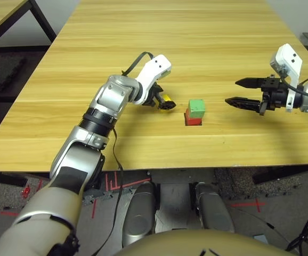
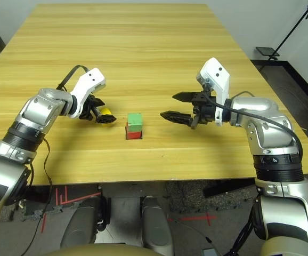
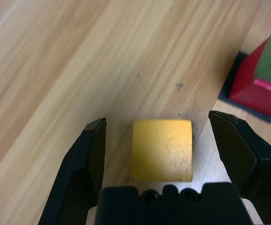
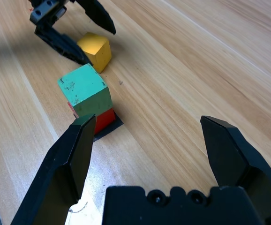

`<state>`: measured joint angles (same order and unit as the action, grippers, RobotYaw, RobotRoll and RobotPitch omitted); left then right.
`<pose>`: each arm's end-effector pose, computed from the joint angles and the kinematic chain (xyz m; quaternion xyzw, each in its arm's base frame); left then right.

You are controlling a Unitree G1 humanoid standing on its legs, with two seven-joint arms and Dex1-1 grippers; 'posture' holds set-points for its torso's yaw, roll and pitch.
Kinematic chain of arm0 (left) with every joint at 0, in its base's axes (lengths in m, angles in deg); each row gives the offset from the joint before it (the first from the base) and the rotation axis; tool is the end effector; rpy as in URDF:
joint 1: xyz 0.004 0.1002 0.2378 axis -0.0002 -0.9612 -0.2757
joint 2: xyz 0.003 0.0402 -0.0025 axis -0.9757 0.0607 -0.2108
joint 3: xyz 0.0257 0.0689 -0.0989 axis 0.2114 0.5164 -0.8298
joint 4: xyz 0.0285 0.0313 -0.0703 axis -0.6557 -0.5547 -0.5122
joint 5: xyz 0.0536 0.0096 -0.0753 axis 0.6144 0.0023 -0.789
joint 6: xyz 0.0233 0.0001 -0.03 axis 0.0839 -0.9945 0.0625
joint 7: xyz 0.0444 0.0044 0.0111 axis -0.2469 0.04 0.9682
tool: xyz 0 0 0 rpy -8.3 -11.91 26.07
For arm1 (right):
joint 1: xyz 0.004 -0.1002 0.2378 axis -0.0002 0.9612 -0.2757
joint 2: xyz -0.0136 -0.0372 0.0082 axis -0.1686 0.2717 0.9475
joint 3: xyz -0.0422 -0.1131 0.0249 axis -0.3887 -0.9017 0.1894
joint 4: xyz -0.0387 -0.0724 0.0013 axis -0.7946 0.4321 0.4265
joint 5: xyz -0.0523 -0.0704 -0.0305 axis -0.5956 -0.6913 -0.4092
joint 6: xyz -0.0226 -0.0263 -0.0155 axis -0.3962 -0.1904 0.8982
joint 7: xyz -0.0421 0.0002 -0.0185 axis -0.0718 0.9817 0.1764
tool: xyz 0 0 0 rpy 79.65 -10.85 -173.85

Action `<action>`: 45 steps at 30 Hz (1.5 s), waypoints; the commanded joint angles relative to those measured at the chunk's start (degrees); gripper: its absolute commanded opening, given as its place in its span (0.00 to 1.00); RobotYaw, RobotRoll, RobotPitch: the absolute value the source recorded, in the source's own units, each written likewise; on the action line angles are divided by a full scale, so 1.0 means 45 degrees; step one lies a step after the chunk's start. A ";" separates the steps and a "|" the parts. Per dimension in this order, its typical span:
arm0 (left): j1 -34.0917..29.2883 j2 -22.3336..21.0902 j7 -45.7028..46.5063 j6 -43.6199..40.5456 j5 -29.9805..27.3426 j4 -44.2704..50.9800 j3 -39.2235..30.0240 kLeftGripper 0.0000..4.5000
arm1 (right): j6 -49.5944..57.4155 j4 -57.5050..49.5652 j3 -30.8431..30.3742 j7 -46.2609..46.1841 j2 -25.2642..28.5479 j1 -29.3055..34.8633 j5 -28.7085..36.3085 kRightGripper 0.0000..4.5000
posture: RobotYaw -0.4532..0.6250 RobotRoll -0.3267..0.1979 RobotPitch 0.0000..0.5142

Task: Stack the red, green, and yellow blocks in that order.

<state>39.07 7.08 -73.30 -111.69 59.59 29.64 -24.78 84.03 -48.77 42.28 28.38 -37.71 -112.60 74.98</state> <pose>0.3439 0.1597 0.1623 0.2040 0.2774 -0.4402 0.8293 0.2790 -0.2794 0.1881 -0.1113 0.1434 0.4699 0.8638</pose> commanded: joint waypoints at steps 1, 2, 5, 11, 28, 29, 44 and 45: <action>-0.0161 -0.0302 -0.0510 0.0160 0.0369 -0.0117 0.0628 0.99 | 0.0042 -0.0127 0.0118 -0.0080 0.0080 0.0014 0.0151 1.00 | 0.38 0.47 0.17; -0.0215 -0.0366 -0.0595 0.0153 0.0403 -0.0089 0.0694 0.99 | 0.0028 -0.0115 0.0108 -0.0097 0.0081 0.0012 0.0162 1.00 | 0.38 0.47 0.17; -0.0370 -0.0393 -0.0571 0.0104 0.0437 -0.0078 0.0619 0.90 | -0.0037 -0.0091 0.0108 -0.0169 0.0029 0.0043 0.0183 1.00 | 0.39 0.48 0.17; -0.0153 -0.0386 -0.0645 -0.0098 0.0443 0.0077 0.0467 0.46 | -0.0281 0.0012 0.0140 -0.0098 0.0060 0.0231 0.0254 1.00 | 0.39 0.49 0.16; 0.2785 0.0017 -0.3331 -0.1004 -0.0756 0.1618 0.0696 0.43 | -0.1723 -0.0277 0.0211 0.2388 0.0550 0.1037 0.1032 1.00 | 0.38 0.52 0.15; 0.2792 0.0109 -0.3392 -0.1091 -0.0799 0.1680 0.0775 0.43 | -0.1660 -0.0355 0.0207 0.2342 0.0521 0.1052 0.1056 1.00 | 0.38 0.52 0.15; 0.2624 0.0594 -0.3862 -0.0526 -0.0509 0.1166 0.1774 0.43 | -0.1116 -0.0985 0.0370 0.1573 0.0457 0.1360 0.1464 1.00 | 0.35 0.54 0.19; 0.2629 0.0587 -0.3882 -0.0484 -0.0490 0.1118 0.1802 0.43 | -0.1125 -0.0983 0.0395 0.1546 0.0459 0.1402 0.1467 1.00 | 0.35 0.54 0.19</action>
<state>50.86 9.93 -90.27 -114.63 57.07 35.15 -17.45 78.59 -52.25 43.04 35.75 -35.61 -106.93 80.40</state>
